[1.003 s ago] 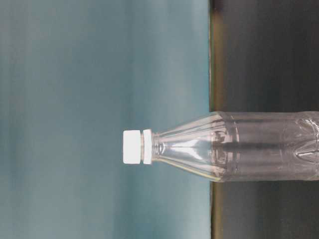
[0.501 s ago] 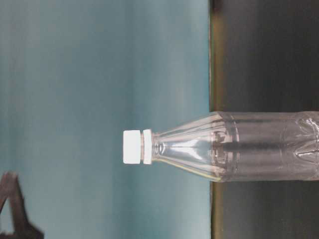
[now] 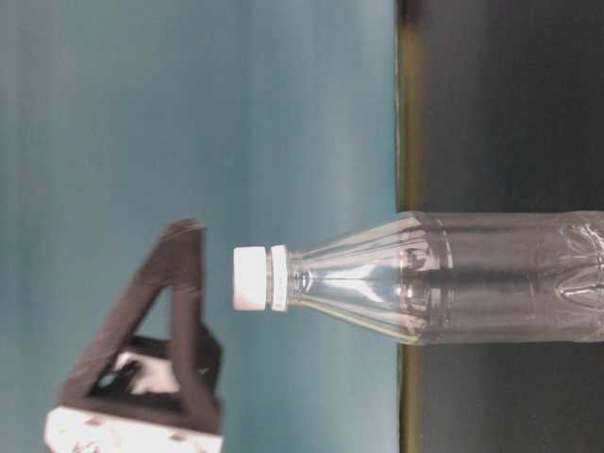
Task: Open the bottle cap by holding the bottle with the left arm and twisting the cap with the right arm.
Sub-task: 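Hold the clear bottle steady in the left gripper, then move the right gripper to the white cap and close on it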
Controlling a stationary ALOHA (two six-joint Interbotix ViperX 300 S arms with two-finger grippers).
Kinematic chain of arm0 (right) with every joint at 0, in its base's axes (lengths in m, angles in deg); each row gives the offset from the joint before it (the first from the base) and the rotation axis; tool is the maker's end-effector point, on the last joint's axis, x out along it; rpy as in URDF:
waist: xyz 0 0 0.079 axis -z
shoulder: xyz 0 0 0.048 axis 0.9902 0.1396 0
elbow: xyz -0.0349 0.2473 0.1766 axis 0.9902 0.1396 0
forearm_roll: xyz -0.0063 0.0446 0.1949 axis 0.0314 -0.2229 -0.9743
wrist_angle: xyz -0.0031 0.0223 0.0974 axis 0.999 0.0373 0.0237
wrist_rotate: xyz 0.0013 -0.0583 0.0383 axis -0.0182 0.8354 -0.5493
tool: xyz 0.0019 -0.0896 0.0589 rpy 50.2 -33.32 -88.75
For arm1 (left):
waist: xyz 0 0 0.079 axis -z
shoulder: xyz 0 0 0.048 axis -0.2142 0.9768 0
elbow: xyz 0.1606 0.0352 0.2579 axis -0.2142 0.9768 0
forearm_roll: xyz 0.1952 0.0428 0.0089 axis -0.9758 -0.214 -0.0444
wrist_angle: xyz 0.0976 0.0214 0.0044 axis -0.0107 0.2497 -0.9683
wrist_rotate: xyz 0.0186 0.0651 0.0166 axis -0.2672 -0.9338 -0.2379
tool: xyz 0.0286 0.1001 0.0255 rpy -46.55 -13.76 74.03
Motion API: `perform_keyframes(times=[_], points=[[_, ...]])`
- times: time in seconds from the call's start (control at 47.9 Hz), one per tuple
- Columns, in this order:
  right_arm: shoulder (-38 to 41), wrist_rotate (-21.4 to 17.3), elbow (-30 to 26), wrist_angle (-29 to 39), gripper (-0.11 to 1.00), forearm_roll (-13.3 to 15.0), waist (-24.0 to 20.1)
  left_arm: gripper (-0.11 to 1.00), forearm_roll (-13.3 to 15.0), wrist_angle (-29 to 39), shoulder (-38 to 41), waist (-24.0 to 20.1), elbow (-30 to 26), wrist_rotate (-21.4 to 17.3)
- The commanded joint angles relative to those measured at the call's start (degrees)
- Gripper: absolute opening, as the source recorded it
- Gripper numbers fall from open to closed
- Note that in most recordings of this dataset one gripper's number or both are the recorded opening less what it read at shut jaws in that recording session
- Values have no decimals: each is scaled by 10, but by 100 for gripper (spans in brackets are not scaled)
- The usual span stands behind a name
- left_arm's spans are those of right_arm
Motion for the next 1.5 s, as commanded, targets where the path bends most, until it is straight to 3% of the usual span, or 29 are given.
perform_keyframes(times=[0.0, 0.334, 0.731, 1.003, 1.128, 1.211, 1.337, 1.483], points=[[2, -5, -13, -1, 4, -2, -1, 96, -2, -10, 11, 3, -10, 3], [4, -40, -14, -2, 4, -2, 5, 96, -2, -36, 95, 0, 21, 24], [7, -67, -14, 3, 6, -2, 10, 98, -2, -38, 197, 4, 12, 25], [8, -72, -17, 27, 6, -2, 10, 97, -2, -36, 214, 8, 14, 23], [8, -76, -18, 49, 8, -2, 10, 90, -2, -29, 214, 13, 15, 20], [9, -76, -20, 67, 10, -2, 10, 80, -2, -30, 214, 17, 18, 13], [17, -78, -40, 119, 15, -2, 10, 80, -2, -32, 215, 17, 26, 10], [50, -79, -88, 205, 33, -2, 9, 80, -2, -42, 215, 17, 30, 11]])
